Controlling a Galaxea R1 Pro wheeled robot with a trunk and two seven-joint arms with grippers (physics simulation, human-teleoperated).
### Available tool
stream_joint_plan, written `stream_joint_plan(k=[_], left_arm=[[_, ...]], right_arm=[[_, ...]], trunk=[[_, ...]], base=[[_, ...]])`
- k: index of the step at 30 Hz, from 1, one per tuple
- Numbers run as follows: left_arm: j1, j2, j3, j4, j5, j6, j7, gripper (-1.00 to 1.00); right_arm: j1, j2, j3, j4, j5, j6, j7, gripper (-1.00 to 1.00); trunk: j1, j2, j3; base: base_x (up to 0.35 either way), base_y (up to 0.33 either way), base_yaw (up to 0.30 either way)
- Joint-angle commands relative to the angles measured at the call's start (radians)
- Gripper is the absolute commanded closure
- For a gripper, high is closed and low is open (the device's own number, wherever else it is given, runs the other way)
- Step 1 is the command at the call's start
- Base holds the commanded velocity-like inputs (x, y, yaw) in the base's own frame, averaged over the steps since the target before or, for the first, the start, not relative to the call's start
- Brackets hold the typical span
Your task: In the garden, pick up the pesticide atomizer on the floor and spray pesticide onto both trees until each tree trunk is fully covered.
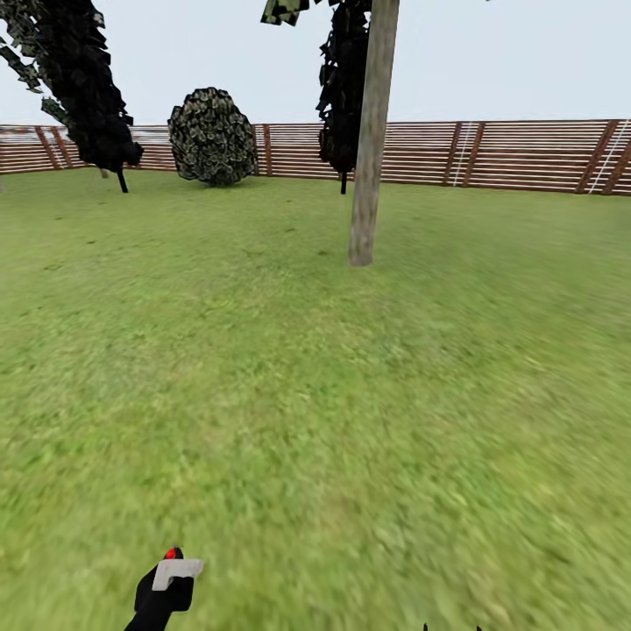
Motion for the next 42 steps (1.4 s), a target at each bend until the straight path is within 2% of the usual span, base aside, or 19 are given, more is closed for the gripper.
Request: stream_joint_plan(k=[1, 42], left_arm=[[0.0, 0.0, 0.0, 0.0, 0.0, 0.0, 0.0, 1.0], [0.0, 0.0, 0.0, 0.001, 0.0, 0.0, 0.0, 1.0]], right_arm=[[0.0, 0.0, 0.0, 0.0, 0.0, 0.0, 0.0, -1.0], [0.0, 0.0, 0.0, 0.0, 0.0, -0.001, 0.0, -1.0]], trunk=[[0.0, 0.0, 0.0], [0.0, 0.0, 0.0]], base=[[0.314, -0.074, 0.0], [0.314, -0.074, 0.0]])
